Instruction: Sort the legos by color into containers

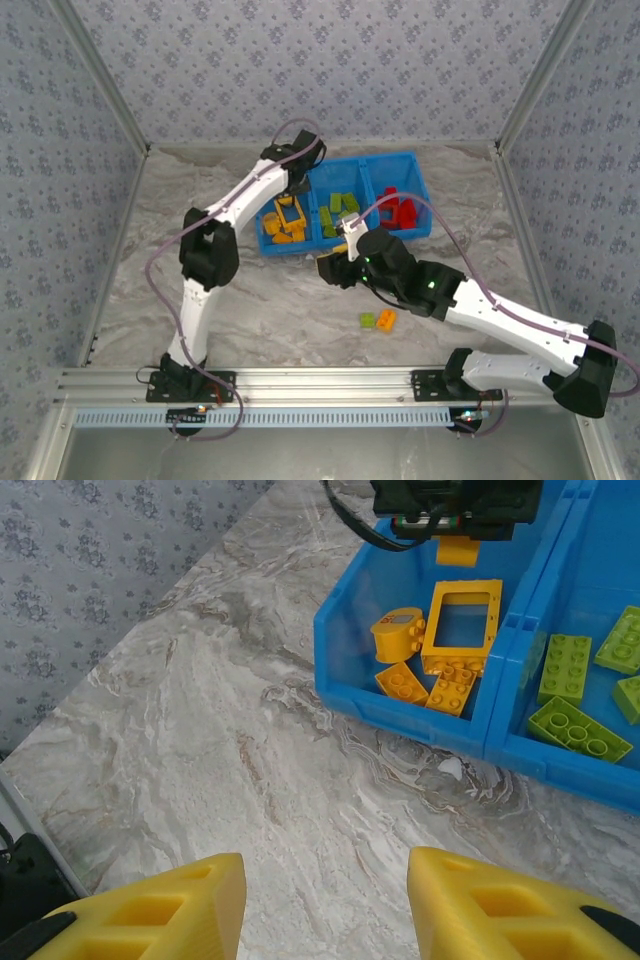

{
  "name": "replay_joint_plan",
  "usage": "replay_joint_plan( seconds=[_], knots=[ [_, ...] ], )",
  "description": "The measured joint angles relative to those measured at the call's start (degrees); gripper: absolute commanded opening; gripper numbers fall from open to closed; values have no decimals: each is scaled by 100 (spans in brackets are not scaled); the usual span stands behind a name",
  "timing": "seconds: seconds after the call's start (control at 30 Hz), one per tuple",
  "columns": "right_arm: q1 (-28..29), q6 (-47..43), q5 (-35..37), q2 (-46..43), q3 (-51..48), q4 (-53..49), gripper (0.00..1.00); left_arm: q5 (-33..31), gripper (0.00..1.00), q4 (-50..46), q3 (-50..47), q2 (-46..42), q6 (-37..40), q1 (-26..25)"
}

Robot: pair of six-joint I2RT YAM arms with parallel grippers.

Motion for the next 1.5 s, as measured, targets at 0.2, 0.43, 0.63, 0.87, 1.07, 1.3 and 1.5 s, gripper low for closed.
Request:
replay_joint_plan(
  seconds=[0.2, 0.43, 0.63, 0.87, 1.07, 1.3, 1.5],
  knots=[
    [-15, 4, -4, -9, 0, 98, 49, -533, 23, -566, 339, 437, -238, 107],
    [-105, 31, -50, -125, -57, 170, 49, -813, 26, -861, 745, 874, -258, 203],
    [-129, -7, -168, -299, -417, 562, 52, -929, 26, -1043, 846, 1071, -409, 177],
    [-59, -426, -223, -236, -734, 1412, 55, -962, 32, -1198, 859, 1080, -577, 177],
    [-52, -603, -245, 9, -734, 1727, 55, -981, 50, -1263, 874, 1078, -560, 133],
    [-48, -601, -262, -22, -737, 1740, 55, -1012, 51, -1316, 890, 977, -533, 96],
    [-83, -516, 42, -376, -826, 1478, 49, -1224, 51, -1443, 1027, 577, -490, -79]
  ],
)
